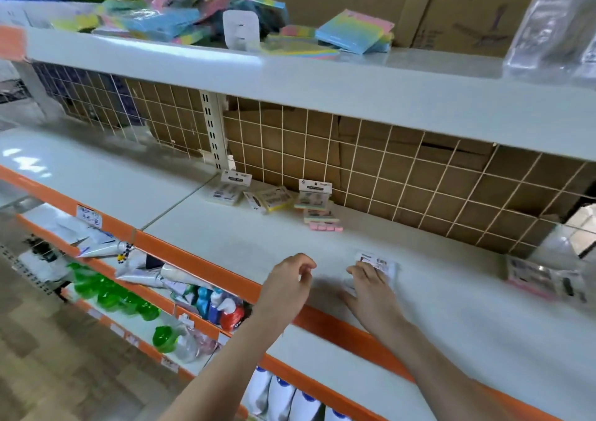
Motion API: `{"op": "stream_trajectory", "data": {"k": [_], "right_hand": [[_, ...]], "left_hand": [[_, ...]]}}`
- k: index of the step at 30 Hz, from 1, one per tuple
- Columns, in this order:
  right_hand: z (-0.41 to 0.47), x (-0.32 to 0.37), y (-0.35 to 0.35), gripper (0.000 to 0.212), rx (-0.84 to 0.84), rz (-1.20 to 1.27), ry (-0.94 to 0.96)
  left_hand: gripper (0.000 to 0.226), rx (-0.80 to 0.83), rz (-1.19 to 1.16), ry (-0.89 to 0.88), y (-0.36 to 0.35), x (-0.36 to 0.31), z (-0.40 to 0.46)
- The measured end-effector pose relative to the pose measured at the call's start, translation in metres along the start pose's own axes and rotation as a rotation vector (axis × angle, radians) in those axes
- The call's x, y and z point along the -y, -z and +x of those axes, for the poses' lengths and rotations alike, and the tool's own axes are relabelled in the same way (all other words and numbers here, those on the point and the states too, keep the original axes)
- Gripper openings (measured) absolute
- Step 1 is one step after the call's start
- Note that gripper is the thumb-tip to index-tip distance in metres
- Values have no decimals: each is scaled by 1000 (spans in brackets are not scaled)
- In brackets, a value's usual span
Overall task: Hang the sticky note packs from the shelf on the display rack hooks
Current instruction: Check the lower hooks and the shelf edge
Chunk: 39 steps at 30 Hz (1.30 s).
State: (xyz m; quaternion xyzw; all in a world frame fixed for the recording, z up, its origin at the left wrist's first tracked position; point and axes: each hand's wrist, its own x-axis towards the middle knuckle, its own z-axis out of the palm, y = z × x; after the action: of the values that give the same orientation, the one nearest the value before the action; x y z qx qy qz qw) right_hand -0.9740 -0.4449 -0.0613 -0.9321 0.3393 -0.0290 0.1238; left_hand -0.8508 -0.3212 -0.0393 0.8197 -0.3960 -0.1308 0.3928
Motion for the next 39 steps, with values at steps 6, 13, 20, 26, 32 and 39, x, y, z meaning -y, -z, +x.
{"op": "stream_trajectory", "data": {"k": [6, 13, 20, 26, 32, 39], "right_hand": [[25, -5, -2, 45, -75, 10, 61], [52, -6, -1, 41, -135, 59, 19], [74, 11, -5, 31, -225, 28, -134], [91, 15, -2, 31, -216, 24, -189], [97, 16, -2, 31, -165, -34, -219], [96, 26, -7, 32, -232, -89, -237]], "left_hand": [[22, -19, 61, -12, -1, 4, 37], [26, -31, 78, -80, -9, 3, 84], [32, -16, 316, -191, -22, 7, 141], [56, 88, 610, -209, -25, 24, 176], [57, 65, 773, -249, -22, 30, 177], [36, 7, 756, -299, -11, 43, 154]]}}
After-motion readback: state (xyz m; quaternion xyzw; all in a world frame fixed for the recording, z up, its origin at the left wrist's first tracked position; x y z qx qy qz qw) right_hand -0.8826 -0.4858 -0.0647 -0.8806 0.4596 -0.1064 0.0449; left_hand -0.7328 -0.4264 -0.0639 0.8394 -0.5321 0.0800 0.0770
